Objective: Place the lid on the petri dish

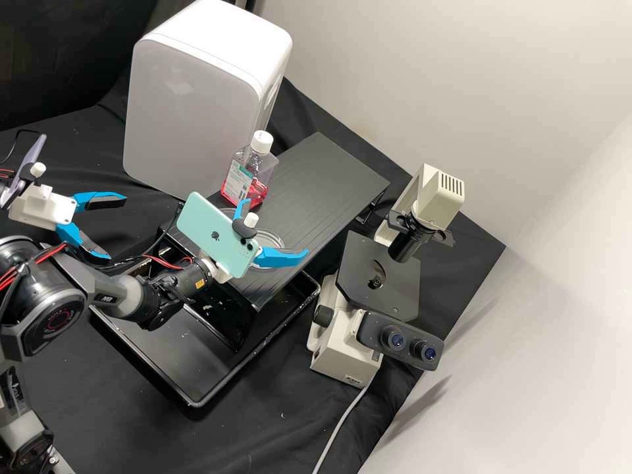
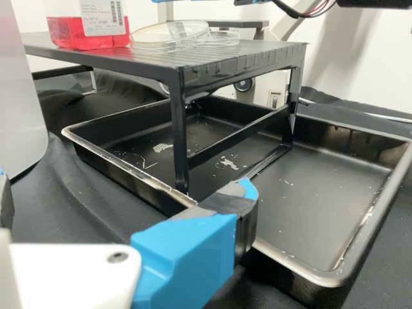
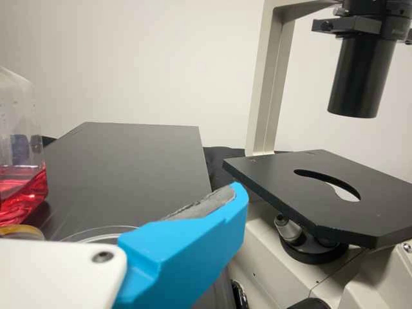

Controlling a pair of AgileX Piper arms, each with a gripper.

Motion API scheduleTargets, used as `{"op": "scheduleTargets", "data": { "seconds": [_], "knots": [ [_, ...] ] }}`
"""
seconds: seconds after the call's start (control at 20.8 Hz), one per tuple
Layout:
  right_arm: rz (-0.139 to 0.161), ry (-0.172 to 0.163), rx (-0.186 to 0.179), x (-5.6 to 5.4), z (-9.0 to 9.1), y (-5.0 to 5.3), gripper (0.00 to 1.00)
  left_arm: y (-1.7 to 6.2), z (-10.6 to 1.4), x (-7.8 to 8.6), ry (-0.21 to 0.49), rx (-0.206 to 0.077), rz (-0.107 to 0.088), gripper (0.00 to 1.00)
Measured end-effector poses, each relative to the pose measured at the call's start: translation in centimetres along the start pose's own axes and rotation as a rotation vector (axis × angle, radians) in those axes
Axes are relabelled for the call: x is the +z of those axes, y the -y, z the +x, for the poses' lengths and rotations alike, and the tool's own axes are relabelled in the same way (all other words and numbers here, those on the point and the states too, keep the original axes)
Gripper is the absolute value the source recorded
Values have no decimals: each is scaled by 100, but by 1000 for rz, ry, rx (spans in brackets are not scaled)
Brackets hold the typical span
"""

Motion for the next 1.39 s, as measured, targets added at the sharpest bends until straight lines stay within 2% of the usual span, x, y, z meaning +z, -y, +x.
{"op": "scheduleTargets", "data": {
  "seconds": [0.38,0.58,0.82,0.96,1.06,1.1,1.25,1.39],
  "knots": [
    [0,-9,3,-11,-6,7,100,-16,16,-2,1,7,2,100],
    [-5,-78,-6,-153,-53,102,100,-16,16,-2,1,7,2,100],
    [-52,-142,-48,-312,-101,261,100,-16,16,-2,1,7,2,100],
    [-69,-172,-55,-373,-113,311,100,-16,16,-2,1,7,2,100],
    [-75,-171,-74,-366,-105,374,100,-16,16,-2,1,7,2,100],
    [-90,-166,-82,-349,-97,404,100,-16,16,-2,1,7,2,100],
    [-119,-141,-107,-285,-73,499,100,-16,16,-2,1,7,2,100],
    [-130,-122,-125,-237,-26,560,100,-16,16,-2,1,7,2,100]
  ]
}}
